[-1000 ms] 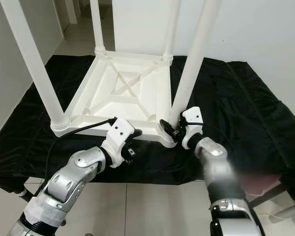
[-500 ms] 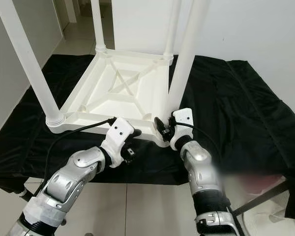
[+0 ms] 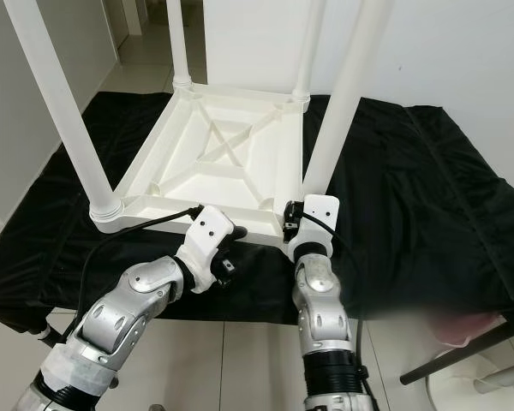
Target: Building children table
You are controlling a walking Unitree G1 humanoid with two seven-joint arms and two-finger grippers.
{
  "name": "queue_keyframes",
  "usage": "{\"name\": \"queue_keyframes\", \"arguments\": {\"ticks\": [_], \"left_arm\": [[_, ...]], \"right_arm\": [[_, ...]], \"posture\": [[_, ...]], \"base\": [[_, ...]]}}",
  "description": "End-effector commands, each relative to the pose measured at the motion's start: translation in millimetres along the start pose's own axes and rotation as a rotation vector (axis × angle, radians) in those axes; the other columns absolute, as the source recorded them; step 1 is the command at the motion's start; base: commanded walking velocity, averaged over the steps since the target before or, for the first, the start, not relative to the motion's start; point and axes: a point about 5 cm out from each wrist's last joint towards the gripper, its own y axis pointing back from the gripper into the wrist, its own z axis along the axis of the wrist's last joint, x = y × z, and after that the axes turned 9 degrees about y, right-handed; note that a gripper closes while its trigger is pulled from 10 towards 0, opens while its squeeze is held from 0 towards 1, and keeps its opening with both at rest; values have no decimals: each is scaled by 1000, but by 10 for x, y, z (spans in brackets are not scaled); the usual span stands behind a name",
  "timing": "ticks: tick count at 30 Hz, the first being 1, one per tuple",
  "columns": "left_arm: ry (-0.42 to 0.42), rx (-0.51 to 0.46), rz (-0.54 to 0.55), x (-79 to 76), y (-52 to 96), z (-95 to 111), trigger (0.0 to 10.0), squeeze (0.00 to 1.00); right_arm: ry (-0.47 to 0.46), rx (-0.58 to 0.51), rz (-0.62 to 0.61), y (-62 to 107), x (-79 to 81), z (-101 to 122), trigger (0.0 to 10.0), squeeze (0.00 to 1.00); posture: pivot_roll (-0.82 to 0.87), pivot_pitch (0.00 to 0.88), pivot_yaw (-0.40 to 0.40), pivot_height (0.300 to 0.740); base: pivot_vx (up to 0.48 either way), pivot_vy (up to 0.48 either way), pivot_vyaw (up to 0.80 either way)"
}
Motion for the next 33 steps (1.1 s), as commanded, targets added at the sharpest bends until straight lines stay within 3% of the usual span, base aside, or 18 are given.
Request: {"name": "queue_keyframes", "arguments": {"ticks": [1,9,10,26,27,33], "left_arm": [[-7,5,-5,-4,1,-1,10000,0],[-12,3,-6,-7,-10,0,10000,0],[-13,3,-6,-9,-11,-1,10000,0],[-14,11,-16,-35,-3,-30,10000,0],[-21,17,-14,-30,3,-43,10000,0],[-24,22,-14,-25,6,-57,10000,0]], "right_arm": [[-19,57,-70,-3,-116,-88,10000,0],[1,30,-61,8,-135,-29,10000,0],[-9,14,-47,14,-137,-10,10000,1000],[-10,-83,238,-3,-293,40,10000,1000],[19,-82,322,-18,-349,14,10000,27],[130,-77,519,-96,-516,-30,10000,0]], "posture": [[-26,34,-24,740],[-24,24,-28,740],[-24,23,-29,740],[-30,18,-41,740],[-32,15,-41,740],[-37,12,-39,740]], "base": [[0,0,0],[0,0,0],[0,0,0],[0,0,0],[0,0,0],[0,0,0]]}}
